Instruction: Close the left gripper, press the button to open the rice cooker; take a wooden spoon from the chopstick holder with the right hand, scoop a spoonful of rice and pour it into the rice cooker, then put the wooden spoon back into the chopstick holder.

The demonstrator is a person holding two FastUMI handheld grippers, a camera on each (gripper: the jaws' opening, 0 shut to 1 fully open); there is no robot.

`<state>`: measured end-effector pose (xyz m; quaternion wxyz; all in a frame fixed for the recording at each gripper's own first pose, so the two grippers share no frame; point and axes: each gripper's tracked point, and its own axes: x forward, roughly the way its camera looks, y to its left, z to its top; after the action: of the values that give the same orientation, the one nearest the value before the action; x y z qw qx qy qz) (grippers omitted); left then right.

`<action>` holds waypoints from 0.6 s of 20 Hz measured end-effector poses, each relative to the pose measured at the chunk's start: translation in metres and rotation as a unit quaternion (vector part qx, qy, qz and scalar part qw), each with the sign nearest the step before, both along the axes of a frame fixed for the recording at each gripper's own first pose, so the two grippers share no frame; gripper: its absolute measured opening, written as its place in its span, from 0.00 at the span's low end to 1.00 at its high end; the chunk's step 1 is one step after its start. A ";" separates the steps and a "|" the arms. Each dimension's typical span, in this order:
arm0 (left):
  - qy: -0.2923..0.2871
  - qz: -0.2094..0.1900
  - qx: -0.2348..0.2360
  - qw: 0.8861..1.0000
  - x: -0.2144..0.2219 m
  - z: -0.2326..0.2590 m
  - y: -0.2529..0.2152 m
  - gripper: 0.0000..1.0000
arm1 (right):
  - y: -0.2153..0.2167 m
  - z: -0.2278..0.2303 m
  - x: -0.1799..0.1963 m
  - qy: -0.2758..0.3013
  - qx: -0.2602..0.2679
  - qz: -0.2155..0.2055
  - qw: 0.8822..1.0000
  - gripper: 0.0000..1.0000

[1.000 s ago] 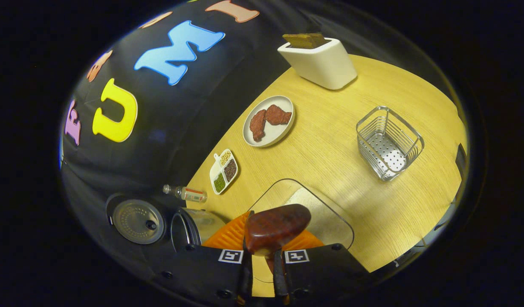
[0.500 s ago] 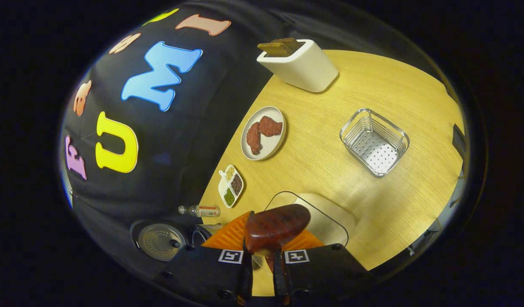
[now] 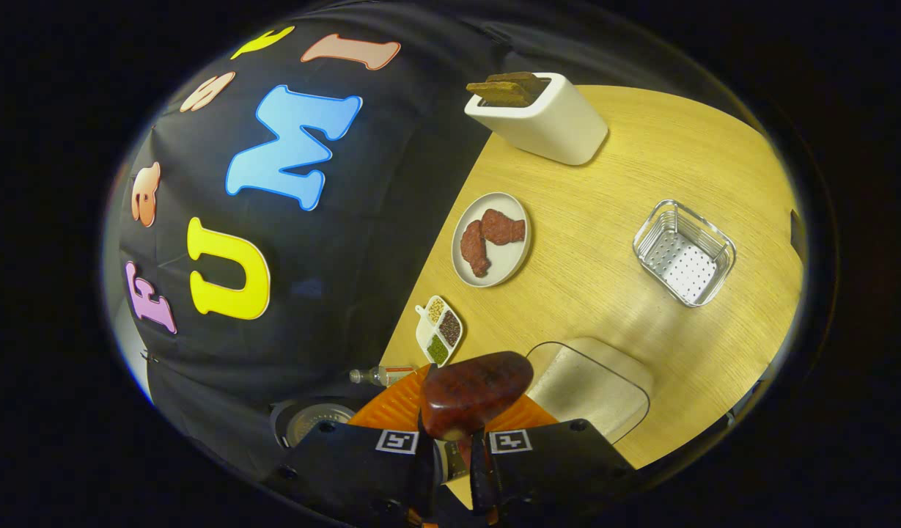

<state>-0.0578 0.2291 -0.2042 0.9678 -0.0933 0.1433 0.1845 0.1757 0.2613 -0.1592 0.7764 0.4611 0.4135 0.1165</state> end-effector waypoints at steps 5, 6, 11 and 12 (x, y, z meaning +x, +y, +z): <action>0.003 0.013 -0.005 1.000 -0.003 -0.006 0.007 0.96 | 0.038 0.016 0.004 -0.014 0.011 0.031 0.999 0.21; 0.002 0.014 -0.005 1.000 -0.003 -0.005 0.007 0.96 | 0.048 0.020 0.004 -0.014 0.017 0.040 0.999 0.17; 0.005 0.030 -0.011 0.999 -0.012 -0.018 0.026 0.96 | 0.106 0.039 0.010 -0.017 0.041 0.075 0.996 0.17; 0.005 0.034 -0.016 0.999 -0.015 -0.019 0.028 0.96 | 0.118 0.043 0.011 -0.019 0.045 0.083 0.995 0.21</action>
<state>-0.0733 0.2572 -0.2234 0.9587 -0.1126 0.1478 0.2153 0.1865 0.3792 -0.1157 0.7503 0.4572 0.4302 0.2072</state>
